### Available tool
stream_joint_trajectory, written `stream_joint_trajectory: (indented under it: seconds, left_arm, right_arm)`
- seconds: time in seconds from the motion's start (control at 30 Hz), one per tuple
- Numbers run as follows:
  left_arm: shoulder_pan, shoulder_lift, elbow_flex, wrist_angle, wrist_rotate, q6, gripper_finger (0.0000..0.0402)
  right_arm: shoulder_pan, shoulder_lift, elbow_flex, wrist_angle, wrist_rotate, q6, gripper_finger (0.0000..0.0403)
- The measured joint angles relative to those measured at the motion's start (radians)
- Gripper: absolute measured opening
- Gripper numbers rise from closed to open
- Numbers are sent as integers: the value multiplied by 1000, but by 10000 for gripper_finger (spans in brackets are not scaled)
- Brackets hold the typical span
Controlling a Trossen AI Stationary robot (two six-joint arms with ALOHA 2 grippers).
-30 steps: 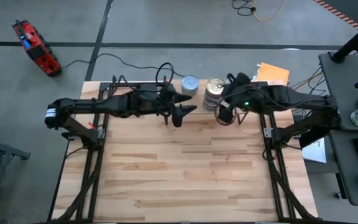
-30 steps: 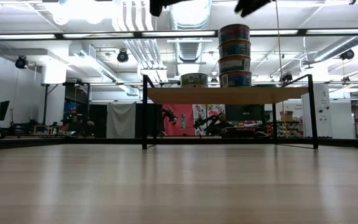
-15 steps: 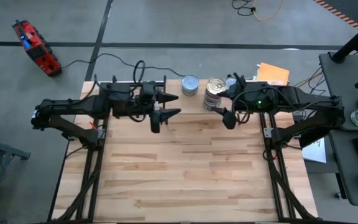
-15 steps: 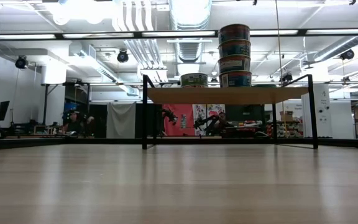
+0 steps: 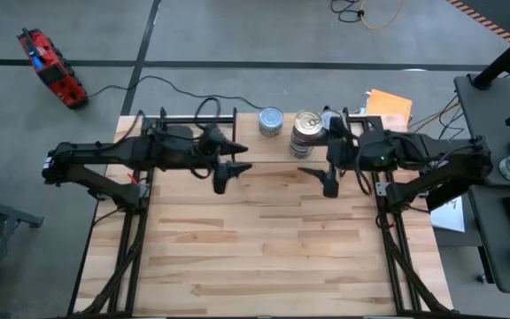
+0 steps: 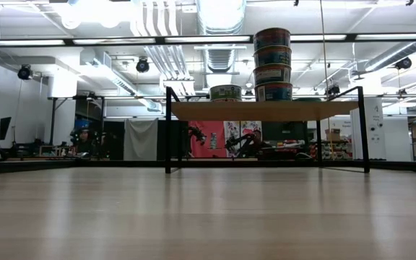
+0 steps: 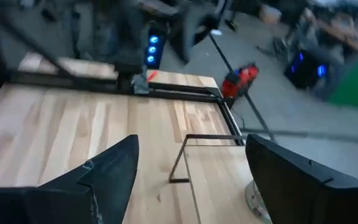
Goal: Stack canned seafood by type on shelf
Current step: Return to Home Position
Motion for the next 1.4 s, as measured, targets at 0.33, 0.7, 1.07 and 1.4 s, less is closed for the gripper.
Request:
stream_joint_trajectory:
  seconds: [0.33, 0.7, 1.07, 1.4]
  left_arm:
    - [8, -373, -387, 252, -11, 287, 258]
    - [30, -775, -877, 605, -3, 226, 258]
    - [30, -1182, -1096, 595, -53, 261, 258]
    - [30, -1256, -1317, 694, -108, 211, 258]
  right_arm:
    - [29, -301, -484, 429, -39, -132, 308]
    - [26, -697, -978, 784, -34, -5, 331]
    - [25, -1093, -1140, 728, -31, 10, 336]
    - [25, -1075, -1313, 825, 64, 104, 325]
